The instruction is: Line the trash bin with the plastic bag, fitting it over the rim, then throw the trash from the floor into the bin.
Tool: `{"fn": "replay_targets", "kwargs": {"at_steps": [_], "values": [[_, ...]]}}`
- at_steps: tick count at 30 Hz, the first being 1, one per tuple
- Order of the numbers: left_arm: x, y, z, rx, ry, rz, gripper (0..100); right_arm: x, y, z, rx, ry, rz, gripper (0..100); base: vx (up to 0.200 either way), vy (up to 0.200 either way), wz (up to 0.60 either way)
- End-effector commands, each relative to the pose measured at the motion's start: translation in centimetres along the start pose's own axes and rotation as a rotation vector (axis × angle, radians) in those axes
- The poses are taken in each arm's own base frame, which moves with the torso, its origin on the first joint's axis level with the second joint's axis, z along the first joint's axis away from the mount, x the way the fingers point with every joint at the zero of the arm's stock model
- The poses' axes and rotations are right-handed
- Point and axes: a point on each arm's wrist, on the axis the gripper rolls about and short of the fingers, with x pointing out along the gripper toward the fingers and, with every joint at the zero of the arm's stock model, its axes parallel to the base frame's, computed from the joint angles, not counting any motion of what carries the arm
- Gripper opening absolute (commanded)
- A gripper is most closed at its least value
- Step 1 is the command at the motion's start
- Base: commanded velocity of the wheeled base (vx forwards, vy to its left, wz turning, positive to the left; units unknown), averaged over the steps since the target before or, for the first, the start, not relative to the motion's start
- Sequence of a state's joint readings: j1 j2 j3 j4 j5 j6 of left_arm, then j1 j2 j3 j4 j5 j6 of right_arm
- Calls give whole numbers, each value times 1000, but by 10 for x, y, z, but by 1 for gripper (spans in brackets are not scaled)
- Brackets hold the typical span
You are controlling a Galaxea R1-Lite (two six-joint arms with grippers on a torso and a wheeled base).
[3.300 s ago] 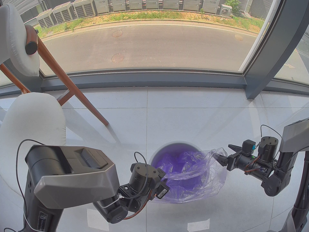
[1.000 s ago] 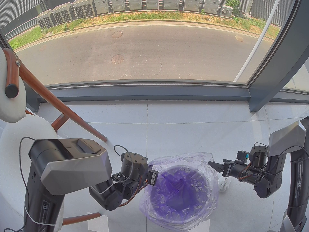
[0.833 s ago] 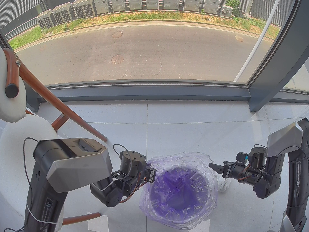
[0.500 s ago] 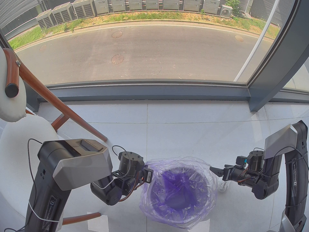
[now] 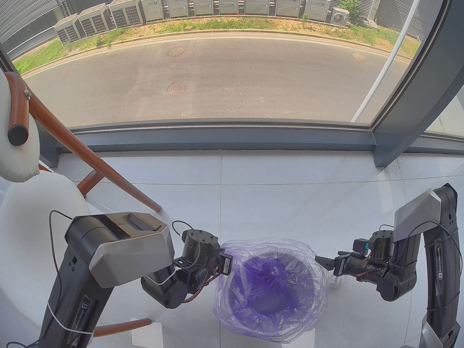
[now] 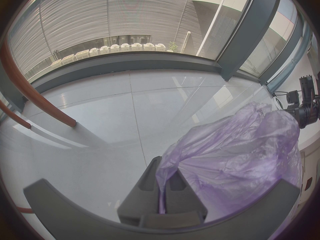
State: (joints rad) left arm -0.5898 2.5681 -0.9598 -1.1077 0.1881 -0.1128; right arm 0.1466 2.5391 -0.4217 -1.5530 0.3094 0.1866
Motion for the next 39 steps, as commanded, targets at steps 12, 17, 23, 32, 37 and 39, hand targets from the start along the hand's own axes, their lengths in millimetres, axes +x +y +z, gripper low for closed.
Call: {"fn": "replay_targets", "kwargs": {"at_steps": [12,17,23,32,37,39], "values": [[-21,-4,27,-65,-63,-6,0,-15,10,22,23,-72,19,100,0,0,0],[-23,1,22,-65,-56,14,100,-21,12,22,24,-63,17,100,0,0,0],[-21,-4,23,-72,-121,-2,100,-30,14,21,27,-54,13,100,0,0,0],[-72,11,25,-81,-147,3,100,-46,19,23,36,-46,16,100,0,0,0],[-110,12,55,-107,-286,-26,100,-53,21,35,29,-93,31,100,0,0,0],[-130,10,66,-109,-324,-44,100,-61,25,39,27,-108,47,100,0,0,0]]}}
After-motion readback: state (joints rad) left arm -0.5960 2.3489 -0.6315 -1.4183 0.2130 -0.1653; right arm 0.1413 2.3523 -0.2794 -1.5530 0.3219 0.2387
